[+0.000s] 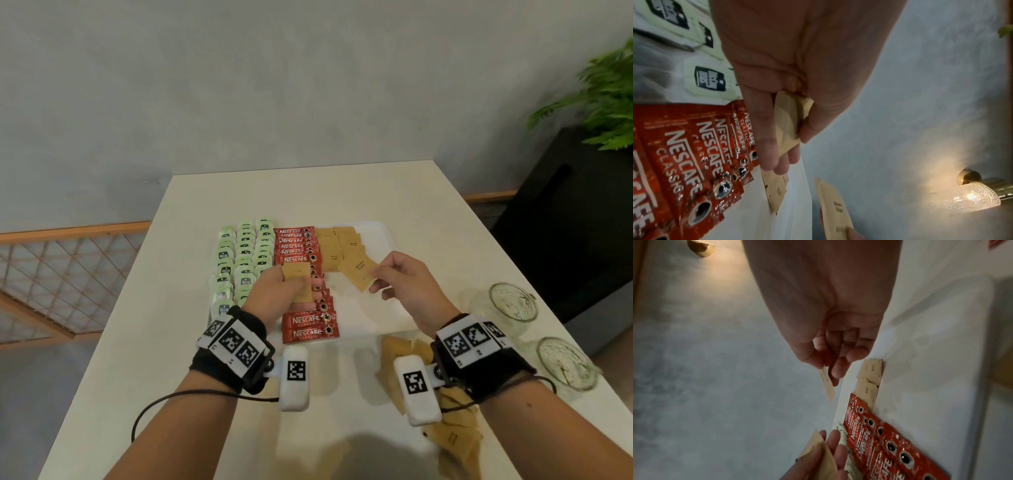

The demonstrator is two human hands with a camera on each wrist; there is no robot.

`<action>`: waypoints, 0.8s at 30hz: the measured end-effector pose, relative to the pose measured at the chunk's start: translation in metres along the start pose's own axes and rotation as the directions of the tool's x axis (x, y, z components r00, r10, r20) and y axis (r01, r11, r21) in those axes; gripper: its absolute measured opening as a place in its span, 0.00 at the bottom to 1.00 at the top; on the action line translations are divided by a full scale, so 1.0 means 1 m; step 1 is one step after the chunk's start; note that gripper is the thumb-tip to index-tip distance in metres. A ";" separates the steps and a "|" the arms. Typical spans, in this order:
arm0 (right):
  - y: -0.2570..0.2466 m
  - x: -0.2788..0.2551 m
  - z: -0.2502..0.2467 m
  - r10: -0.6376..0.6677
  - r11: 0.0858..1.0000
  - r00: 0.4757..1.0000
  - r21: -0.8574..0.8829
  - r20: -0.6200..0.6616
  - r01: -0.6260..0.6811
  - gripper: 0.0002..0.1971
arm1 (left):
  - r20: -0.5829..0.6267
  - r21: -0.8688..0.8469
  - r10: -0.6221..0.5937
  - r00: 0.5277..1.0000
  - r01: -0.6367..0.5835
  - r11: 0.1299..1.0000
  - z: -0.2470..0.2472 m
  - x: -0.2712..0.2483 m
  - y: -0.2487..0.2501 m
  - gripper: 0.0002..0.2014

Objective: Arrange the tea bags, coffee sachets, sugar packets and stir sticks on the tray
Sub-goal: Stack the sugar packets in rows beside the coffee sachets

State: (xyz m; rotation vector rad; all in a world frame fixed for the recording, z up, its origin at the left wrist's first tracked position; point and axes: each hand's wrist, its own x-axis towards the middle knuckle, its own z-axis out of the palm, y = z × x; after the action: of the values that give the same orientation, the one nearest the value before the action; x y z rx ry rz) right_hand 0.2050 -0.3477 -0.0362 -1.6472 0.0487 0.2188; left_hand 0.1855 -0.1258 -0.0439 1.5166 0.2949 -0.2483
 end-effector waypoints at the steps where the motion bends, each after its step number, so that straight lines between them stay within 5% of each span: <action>1: 0.000 -0.001 -0.002 -0.012 1.000 1.000 -0.026 -0.004 0.011 0.10 | -0.010 0.020 0.002 1.000 -0.002 1.000 -0.001 0.000 0.002 0.10; 6: -0.003 -0.002 -0.005 -0.033 0.988 0.999 -0.146 0.040 0.039 0.06 | -0.010 0.150 0.072 0.997 -0.069 0.986 0.001 0.002 0.010 0.10; 9: -0.005 -0.004 -0.002 -0.031 0.999 0.999 -0.040 0.025 0.032 0.05 | 0.078 0.172 0.077 0.994 -0.090 0.981 0.008 -0.001 0.009 0.11; 12: -0.003 -0.005 0.003 -0.003 0.996 1.000 0.087 0.019 0.001 0.04 | 0.160 0.045 0.023 0.987 -0.030 0.999 0.024 -0.006 0.001 0.13; 15: 0.003 -0.003 0.006 0.044 0.996 0.996 0.074 0.073 -0.050 0.04 | 0.096 -0.080 0.010 0.995 -0.003 0.997 0.033 -0.003 -0.002 0.13; 19: 0.012 0.004 0.003 0.055 0.989 0.988 -0.142 0.143 -0.035 0.03 | 0.061 0.112 0.065 0.996 -0.072 0.991 0.028 0.009 0.001 0.10; 24: 0.014 0.026 0.000 -0.002 0.843 0.975 -0.524 0.221 0.121 0.04 | 0.122 0.277 0.069 0.990 -0.100 0.956 0.019 0.019 0.006 0.08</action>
State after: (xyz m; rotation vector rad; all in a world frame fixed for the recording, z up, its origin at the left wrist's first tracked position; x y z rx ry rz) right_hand 0.2278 -0.3466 -0.0542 -2.1715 -0.2519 0.3841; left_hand 0.2061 -0.1445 -0.0445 1.7858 0.1072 -0.3157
